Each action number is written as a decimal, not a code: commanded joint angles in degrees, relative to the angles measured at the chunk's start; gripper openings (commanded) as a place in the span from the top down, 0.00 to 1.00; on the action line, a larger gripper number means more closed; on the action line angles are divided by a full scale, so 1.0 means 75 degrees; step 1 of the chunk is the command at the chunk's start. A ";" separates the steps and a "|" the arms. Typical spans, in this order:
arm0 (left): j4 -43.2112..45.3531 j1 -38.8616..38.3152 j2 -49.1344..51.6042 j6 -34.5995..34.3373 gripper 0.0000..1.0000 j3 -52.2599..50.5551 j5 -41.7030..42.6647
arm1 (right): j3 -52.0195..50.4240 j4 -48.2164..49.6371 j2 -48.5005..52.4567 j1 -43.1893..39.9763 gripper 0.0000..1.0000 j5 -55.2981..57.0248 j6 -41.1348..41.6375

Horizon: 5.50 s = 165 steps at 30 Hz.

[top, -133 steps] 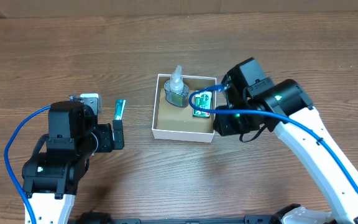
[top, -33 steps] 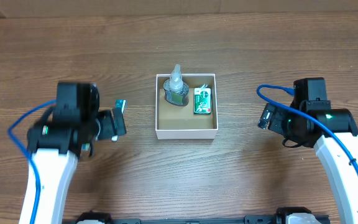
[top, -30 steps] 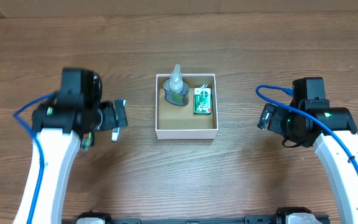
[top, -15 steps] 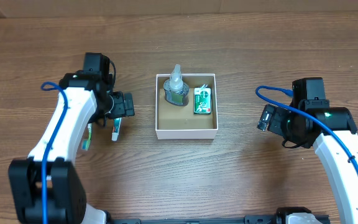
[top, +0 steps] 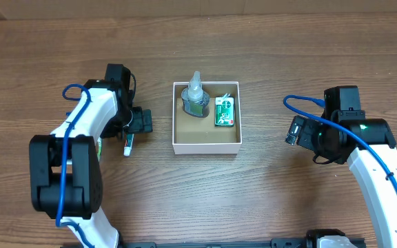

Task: Pack container
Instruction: 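Grasp the teal toothpaste tube with the left gripper, then carry the toothpaste into the box and release it, then grasp the green toothbrush with the left gripper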

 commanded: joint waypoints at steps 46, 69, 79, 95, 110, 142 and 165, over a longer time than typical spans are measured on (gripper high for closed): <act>-0.1317 -0.0356 -0.0146 0.0090 0.96 0.1766 -0.0405 | 0.0105 0.0044 -0.0032 -0.0026 0.00 -0.0035 -0.0006; -0.1137 -0.4412 -0.0428 0.3867 0.96 0.2343 -0.0382 | 0.0105 0.0052 -0.0032 -0.0029 0.00 -0.0035 -0.0006; -0.1373 -0.4363 -0.0131 0.3783 0.53 0.2346 -0.0519 | 0.0108 0.0047 -0.0032 -0.0029 0.00 -0.0035 -0.0006; -0.2897 -0.3261 -0.2518 -0.0399 0.26 0.3806 -0.2958 | 0.0105 0.0079 -0.0032 -0.0029 0.00 -0.0035 -0.0006; -0.1938 0.1090 -0.1478 -0.0312 0.22 0.1784 -0.0979 | 0.0105 0.0079 -0.0032 -0.0026 0.00 -0.0038 -0.0003; -0.0449 0.1119 0.1166 0.0720 0.49 0.0498 -0.0204 | 0.0102 0.0044 -0.0032 -0.0026 0.00 -0.0038 -0.0006; -0.0624 0.1116 0.1166 0.0708 0.96 0.0498 -0.0245 | 0.0102 0.0044 -0.0032 -0.0026 0.00 -0.0035 -0.0006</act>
